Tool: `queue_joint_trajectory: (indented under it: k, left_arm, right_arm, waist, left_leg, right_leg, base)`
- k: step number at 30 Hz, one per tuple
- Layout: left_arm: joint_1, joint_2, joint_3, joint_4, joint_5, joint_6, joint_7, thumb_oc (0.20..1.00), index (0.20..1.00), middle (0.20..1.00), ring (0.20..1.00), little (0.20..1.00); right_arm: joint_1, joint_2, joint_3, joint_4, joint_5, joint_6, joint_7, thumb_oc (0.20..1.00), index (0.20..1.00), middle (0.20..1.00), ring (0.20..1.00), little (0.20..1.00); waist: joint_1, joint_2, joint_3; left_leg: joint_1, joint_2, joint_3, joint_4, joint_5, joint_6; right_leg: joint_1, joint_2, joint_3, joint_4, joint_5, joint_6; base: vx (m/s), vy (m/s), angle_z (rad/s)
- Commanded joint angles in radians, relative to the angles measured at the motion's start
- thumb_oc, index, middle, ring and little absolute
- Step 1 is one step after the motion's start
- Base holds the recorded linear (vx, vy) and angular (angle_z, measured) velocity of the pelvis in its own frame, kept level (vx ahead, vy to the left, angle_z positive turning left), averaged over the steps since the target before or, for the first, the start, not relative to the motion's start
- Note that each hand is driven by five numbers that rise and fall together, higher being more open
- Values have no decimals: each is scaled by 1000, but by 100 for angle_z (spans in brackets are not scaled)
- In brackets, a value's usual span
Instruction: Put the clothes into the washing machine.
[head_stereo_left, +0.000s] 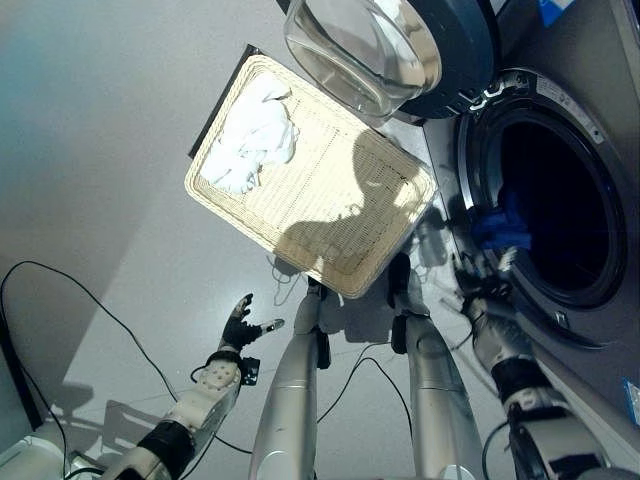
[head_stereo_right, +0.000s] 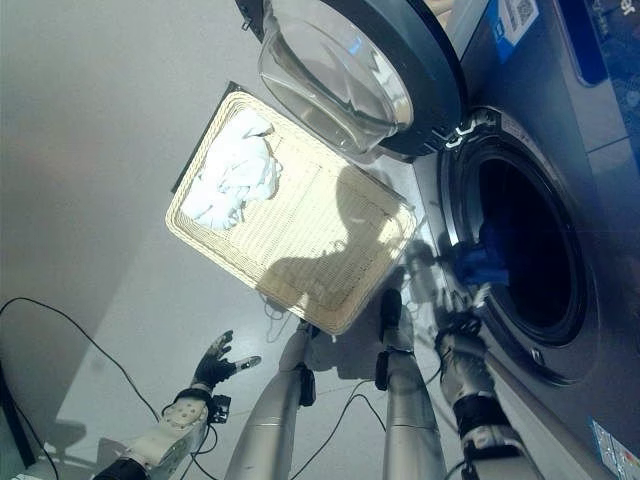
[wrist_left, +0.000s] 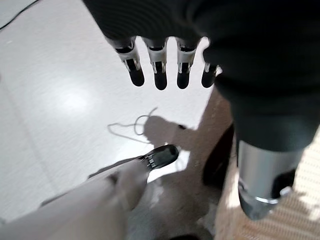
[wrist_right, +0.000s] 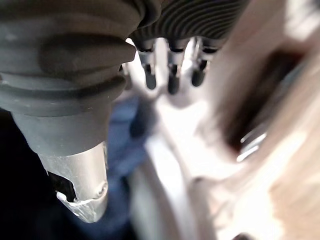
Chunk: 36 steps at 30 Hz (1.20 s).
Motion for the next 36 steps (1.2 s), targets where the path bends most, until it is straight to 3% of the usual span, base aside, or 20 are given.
queue_joint_trajectory:
  k: [1,3,4,12,14,16,18,23,29,34,36]
  left_arm:
    - [5,32,32,21,70,-11,14,1000,1000,1000,1000,1000]
    - [2,29,33,33,73,-12,12,1000,1000,1000,1000,1000]
    - [-1,24,39,45,72,-14,11,1000,1000,1000,1000,1000]
    - [-3,13,51,53,67,-10,23,1000,1000,1000,1000,1000]
    - [25,-28,96,52,44,-51,60,1000,1000,1000,1000,1000]
    - [29,-51,128,47,47,-73,58,1000,1000,1000,1000,1000]
    - [30,-56,135,52,50,-83,56,1000,1000,1000,1000,1000]
    - [19,-66,162,67,108,-101,74,1000,1000,1000,1000,1000]
    - [-17,-56,207,71,246,-138,214,1000,1000,1000,1000,1000]
    - [-54,-36,219,26,350,-86,334,1000,1000,1000,1000,1000]
    - [-92,-19,225,4,410,-13,417,1000,1000,1000,1000,1000]
  right_arm:
    - [1,-79,-101,-48,-4,28,135,1000,1000,1000,1000,1000]
    - [-3,-80,-88,-34,-4,24,145,1000,1000,1000,1000,1000]
    - [-4,-78,-66,-21,-4,-11,165,1000,1000,1000,1000,1000]
    - [6,-74,-10,-20,-35,3,144,1000,1000,1000,1000,1000]
    - [107,30,112,-120,-294,-111,69,1000,1000,1000,1000,1000]
    - [147,44,160,-152,-435,-181,38,1000,1000,1000,1000,1000]
    - [155,43,164,-150,-475,-187,12,1000,1000,1000,1000,1000]
    - [156,13,170,-99,-692,-120,-78,1000,1000,1000,1000,1000]
    - [166,-20,218,-41,-950,-24,-129,1000,1000,1000,1000,1000]
    - [187,-41,263,-58,-1073,3,-132,1000,1000,1000,1000,1000]
    - [195,-59,300,-82,-1159,18,-128,1000,1000,1000,1000,1000]
  waist:
    - [18,-23,-4]
    - [20,-27,-4]
    - [24,-31,-4]
    - [23,-38,-4]
    - [15,-62,-4]
    - [11,-73,-4]
    - [11,-77,-4]
    - [16,-89,-4]
    - [16,-117,-4]
    - [4,-131,-4]
    - [-9,-141,-4]
  left_leg:
    - [36,-79,31,22,-80,11]
    - [44,-80,28,18,-80,12]
    - [57,-78,28,14,-80,12]
    - [80,-79,29,11,-82,13]
    - [130,-74,41,4,-85,17]
    - [160,-77,48,17,-95,23]
    - [173,-78,48,22,-100,23]
    - [241,-83,55,15,-114,27]
    - [309,-84,80,19,-134,36]
    - [319,-89,101,38,-147,43]
    - [316,-92,117,55,-158,45]
  right_leg:
    - [83,54,-12,-187,142,78]
    - [93,54,-16,-191,142,79]
    - [106,53,-21,-195,144,81]
    - [130,53,-22,-207,149,82]
    - [178,55,-11,-239,162,80]
    - [211,54,-1,-238,154,78]
    - [226,52,-1,-238,150,79]
    - [294,43,-2,-260,150,89]
    - [364,41,13,-277,144,93]
    - [377,40,29,-281,144,93]
    - [374,38,40,-280,144,94]
  base:
    - [-16,19,10]
    - [-24,44,7]
    - [-33,78,2]
    - [-10,64,2]
    - [-31,349,-4]
    - [-25,300,-10]
    - [-3,156,-2]
    - [6,150,-4]
    - [29,154,-3]
    - [27,159,-15]
    - [29,180,-12]
